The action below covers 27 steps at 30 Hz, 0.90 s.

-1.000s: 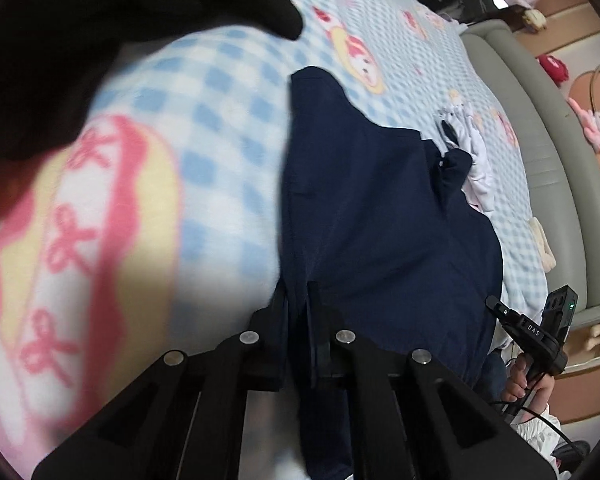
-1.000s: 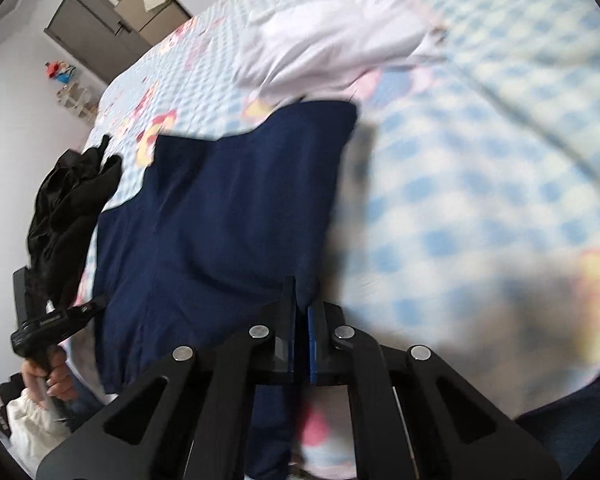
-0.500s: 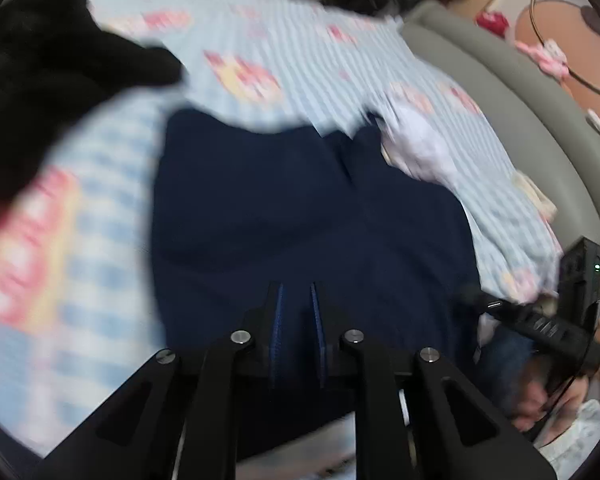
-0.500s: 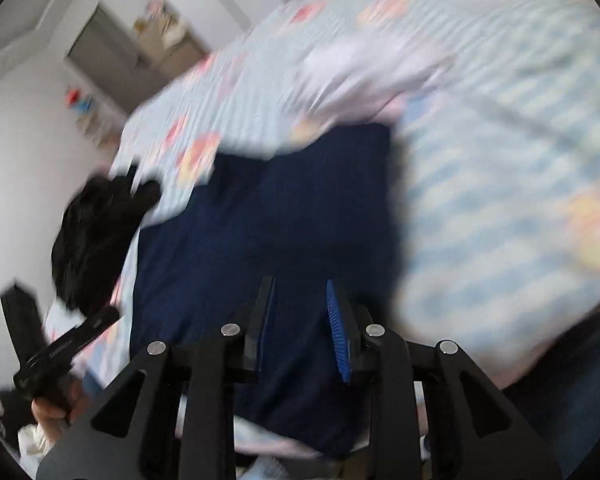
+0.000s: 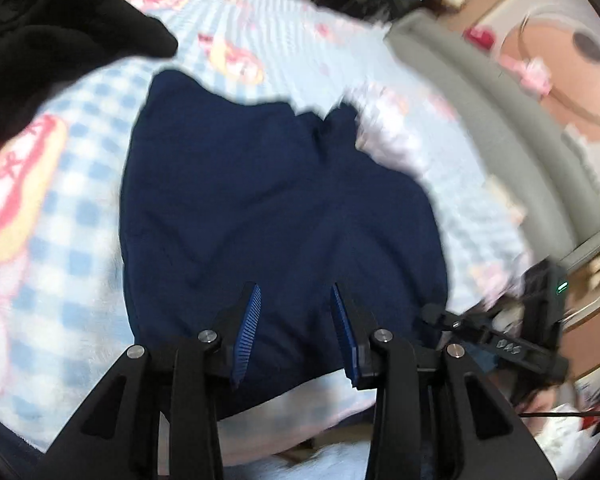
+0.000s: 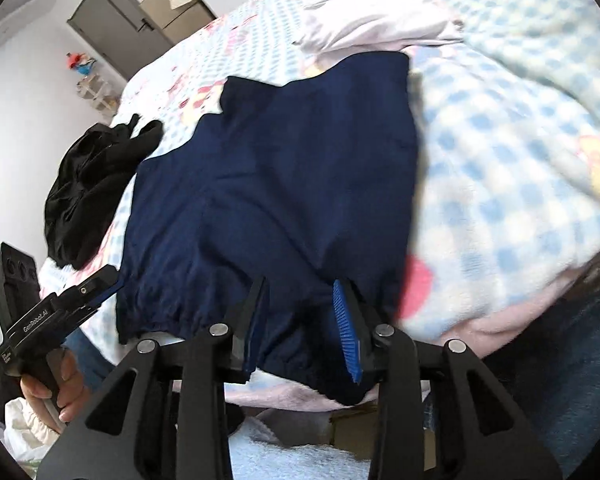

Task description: Fold clothes

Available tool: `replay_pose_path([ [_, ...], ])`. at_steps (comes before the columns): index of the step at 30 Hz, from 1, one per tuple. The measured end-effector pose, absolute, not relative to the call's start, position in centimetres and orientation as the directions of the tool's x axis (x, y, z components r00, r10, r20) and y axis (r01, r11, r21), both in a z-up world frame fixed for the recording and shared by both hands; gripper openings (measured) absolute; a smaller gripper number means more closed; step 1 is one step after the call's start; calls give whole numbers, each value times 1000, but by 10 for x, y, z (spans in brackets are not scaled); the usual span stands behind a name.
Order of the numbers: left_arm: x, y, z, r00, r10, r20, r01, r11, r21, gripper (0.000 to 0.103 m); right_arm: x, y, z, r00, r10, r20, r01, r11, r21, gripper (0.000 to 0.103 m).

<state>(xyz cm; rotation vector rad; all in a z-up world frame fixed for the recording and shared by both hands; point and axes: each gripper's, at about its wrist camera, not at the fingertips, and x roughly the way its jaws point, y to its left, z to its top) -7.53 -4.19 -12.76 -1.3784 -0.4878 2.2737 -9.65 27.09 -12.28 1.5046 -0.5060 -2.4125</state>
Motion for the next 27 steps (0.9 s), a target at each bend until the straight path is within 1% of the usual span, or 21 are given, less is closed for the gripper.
replay_pose_path([
  [2, -77, -42, -140, -374, 484, -791, -153, -874, -462, 36, -96, 267, -131, -396, -369, -841, 19, -919, 395, 33],
  [5, -72, -55, -132, -411, 503, -761, -136, -859, -494, 35, -91, 279, -130, -403, -379, -833, -17, -907, 421, 32],
  [7, -68, -54, -120, -444, 514, -734, -172, -853, -494, 35, -85, 290, -122, -442, -365, -819, -44, -904, 426, 34],
  [8, -68, -47, -116, -449, 521, -725, -198, -850, -489, 34, -83, 295, -118, -461, -359, -811, -56, -901, 430, 38],
  [11, -68, -20, -107, -436, 535, -724, -283, -845, -454, 34, -79, 298, -110, -470, -363, -805, -58, -897, 439, 42],
  [14, -75, 5, -116, -388, 516, -764, -318, -853, -414, 34, -76, 297, -112, -449, -336, -828, -53, -915, 400, 43],
  [16, -79, 8, -135, -335, 476, -813, -285, -874, -394, 34, -78, 292, -119, -427, -310, -850, -53, -929, 365, 48],
  [17, -80, 8, -142, -320, 469, -824, -269, -878, -395, 34, -78, 289, -121, -417, -298, -859, -50, -936, 349, 48],
  [19, -78, 2, -140, -333, 481, -811, -253, -874, -415, 32, -76, 286, -122, -412, -306, -858, -35, -936, 350, 48],
  [22, -71, -4, -120, -397, 507, -765, -281, -861, -425, 32, -73, 290, -120, -420, -296, -858, -49, -937, 347, 51],
  [25, -73, 3, -104, -426, 541, -725, -329, -839, -434, 32, -70, 301, -122, -406, -302, -863, -76, -929, 361, 56],
  [26, -75, 10, -102, -423, 551, -719, -343, -832, -436, 32, -71, 300, -125, -386, -312, -868, -67, -929, 363, 62],
  [27, -77, 18, -103, -409, 562, -719, -360, -823, -439, 32, -72, 297, -130, -358, -324, -876, -50, -930, 364, 71],
])
